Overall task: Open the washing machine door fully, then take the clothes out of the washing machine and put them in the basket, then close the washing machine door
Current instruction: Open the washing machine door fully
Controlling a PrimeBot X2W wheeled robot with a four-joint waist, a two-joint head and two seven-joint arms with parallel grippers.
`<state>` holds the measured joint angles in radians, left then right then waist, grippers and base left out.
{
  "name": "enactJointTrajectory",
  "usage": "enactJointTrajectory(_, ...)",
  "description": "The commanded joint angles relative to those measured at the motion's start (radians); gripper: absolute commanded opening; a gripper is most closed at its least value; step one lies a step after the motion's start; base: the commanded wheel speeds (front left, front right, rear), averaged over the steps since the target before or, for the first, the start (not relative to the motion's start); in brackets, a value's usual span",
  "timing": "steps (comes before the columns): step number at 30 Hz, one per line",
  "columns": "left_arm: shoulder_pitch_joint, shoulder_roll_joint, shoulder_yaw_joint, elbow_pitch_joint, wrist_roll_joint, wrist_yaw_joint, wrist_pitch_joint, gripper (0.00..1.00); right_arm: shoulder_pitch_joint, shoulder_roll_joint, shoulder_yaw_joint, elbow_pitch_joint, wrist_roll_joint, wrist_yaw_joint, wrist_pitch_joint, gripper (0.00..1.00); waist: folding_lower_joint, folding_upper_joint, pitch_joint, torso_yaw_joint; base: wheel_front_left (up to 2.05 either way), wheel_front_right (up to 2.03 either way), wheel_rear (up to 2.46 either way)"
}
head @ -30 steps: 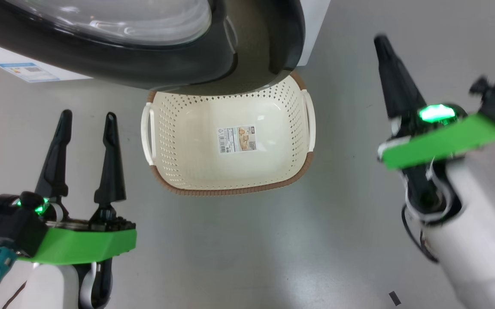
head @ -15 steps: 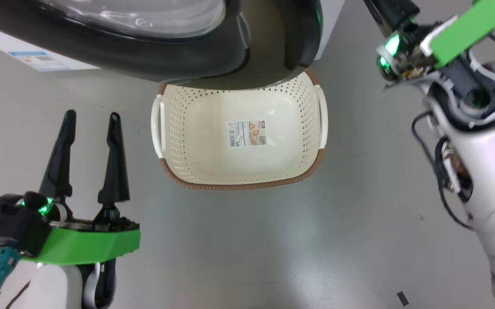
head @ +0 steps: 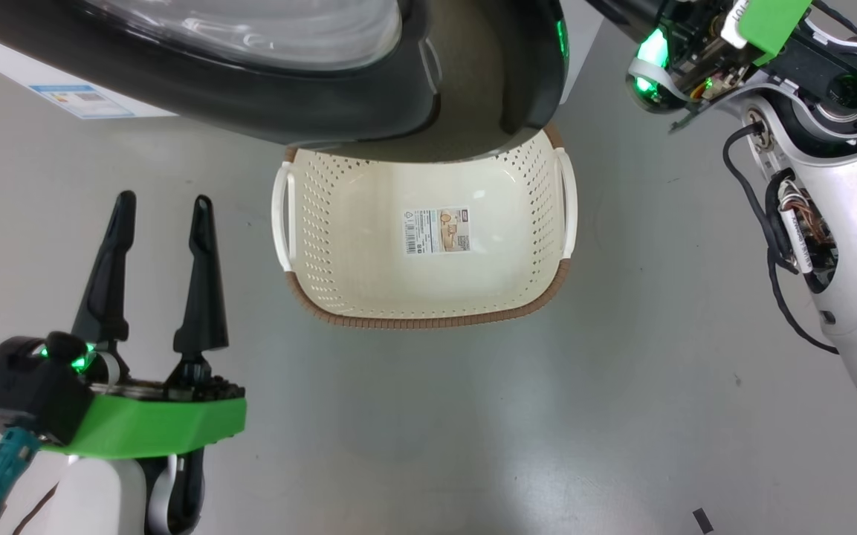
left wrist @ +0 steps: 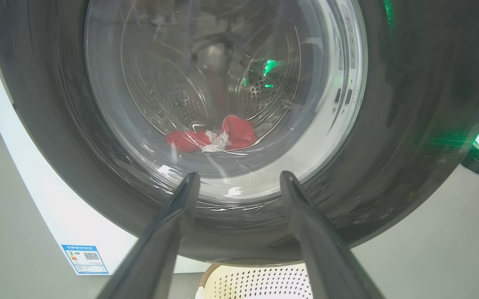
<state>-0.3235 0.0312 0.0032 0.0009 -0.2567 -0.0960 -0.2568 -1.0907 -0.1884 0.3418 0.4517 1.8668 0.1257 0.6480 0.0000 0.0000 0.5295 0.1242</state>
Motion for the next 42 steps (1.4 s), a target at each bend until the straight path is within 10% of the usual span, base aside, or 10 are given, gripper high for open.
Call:
enactJointTrajectory(1, 0.024, 0.019, 0.027, -0.028, -0.002, 0.006, -0.005, 1.0, -0.001, 0.016, 0.013, -0.031, -0.003, 0.005, 0.019, 0.0, 0.0, 0.0, -0.004, 0.001, 0.0, 0.0, 0.0)
enactJointTrajectory(42, 0.163, 0.019, 0.007, 0.012, -0.034, 0.052, -0.005, 1.0, 0.398, 0.075, 0.105, -0.156, -0.207, 0.005, 0.084, 0.0, 0.0, 0.0, -0.27, 0.149, 0.0, 0.0, 0.0)
